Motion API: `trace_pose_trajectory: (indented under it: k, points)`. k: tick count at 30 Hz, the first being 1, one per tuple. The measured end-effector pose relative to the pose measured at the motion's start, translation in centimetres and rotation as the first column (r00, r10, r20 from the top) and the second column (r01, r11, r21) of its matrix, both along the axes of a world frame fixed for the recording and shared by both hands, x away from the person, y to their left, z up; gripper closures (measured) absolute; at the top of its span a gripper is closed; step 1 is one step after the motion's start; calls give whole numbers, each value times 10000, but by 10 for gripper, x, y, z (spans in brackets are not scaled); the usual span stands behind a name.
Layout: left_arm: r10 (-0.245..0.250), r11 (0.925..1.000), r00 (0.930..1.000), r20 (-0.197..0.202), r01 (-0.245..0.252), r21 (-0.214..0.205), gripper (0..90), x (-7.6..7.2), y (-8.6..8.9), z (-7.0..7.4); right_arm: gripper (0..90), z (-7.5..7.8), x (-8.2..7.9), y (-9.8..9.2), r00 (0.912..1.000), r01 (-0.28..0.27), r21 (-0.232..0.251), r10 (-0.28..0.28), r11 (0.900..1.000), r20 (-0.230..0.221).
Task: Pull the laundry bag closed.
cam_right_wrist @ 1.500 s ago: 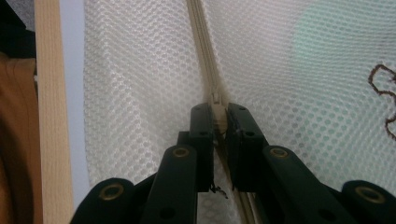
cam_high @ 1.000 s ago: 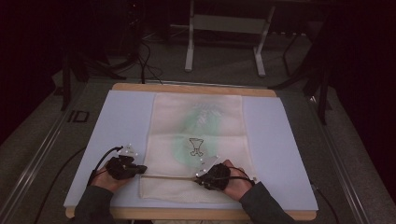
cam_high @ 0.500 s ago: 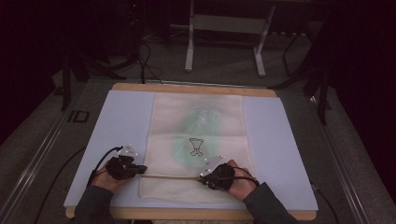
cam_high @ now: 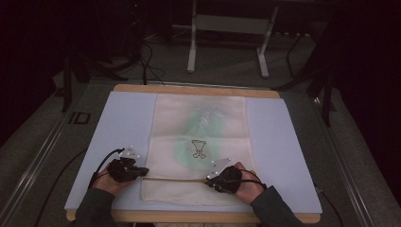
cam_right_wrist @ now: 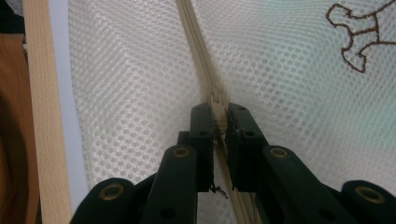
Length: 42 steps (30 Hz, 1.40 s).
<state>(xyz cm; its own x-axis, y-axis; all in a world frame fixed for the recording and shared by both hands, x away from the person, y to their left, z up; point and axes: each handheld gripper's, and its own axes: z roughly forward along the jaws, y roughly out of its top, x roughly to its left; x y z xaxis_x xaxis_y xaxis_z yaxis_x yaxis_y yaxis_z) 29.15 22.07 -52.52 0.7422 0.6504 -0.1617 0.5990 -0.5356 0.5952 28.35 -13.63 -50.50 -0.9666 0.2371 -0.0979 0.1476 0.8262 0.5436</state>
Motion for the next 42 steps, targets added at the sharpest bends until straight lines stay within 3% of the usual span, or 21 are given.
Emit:
trace_pose_trajectory:
  k: [23, 42]
  points:
    - [12, 10000, 10000, -8, -12, -9, 900, 0, 0, 0, 820, 0, 0, -22, 9993, 374, -97, -374, 9993, -22]
    - [9, 10000, 10000, -6, -9, -4, 900, 0, 0, 0, 820, -2, 1, -52, 9967, 810, -77, -810, 9967, -66]
